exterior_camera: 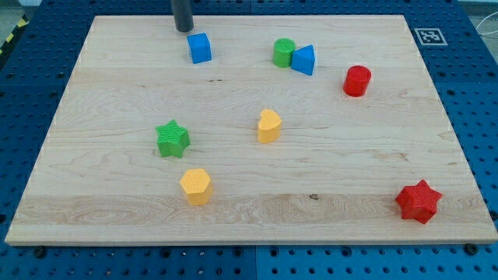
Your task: Move the blue cube slightly right
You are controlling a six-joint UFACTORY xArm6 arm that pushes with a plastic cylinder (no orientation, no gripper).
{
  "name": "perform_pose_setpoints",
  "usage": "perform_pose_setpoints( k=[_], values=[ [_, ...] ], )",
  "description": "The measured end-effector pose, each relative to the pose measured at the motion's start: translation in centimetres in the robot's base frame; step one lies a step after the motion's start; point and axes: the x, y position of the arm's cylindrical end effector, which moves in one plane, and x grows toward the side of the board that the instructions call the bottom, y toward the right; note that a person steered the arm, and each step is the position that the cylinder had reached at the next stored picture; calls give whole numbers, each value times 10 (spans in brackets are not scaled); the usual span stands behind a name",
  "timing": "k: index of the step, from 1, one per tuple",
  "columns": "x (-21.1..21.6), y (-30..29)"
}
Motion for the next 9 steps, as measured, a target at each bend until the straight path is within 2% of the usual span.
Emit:
perform_pose_setpoints(
  k=[2, 4, 9],
  values=[
    [30, -21],
    [80, -11],
    [60, 27]
  ],
)
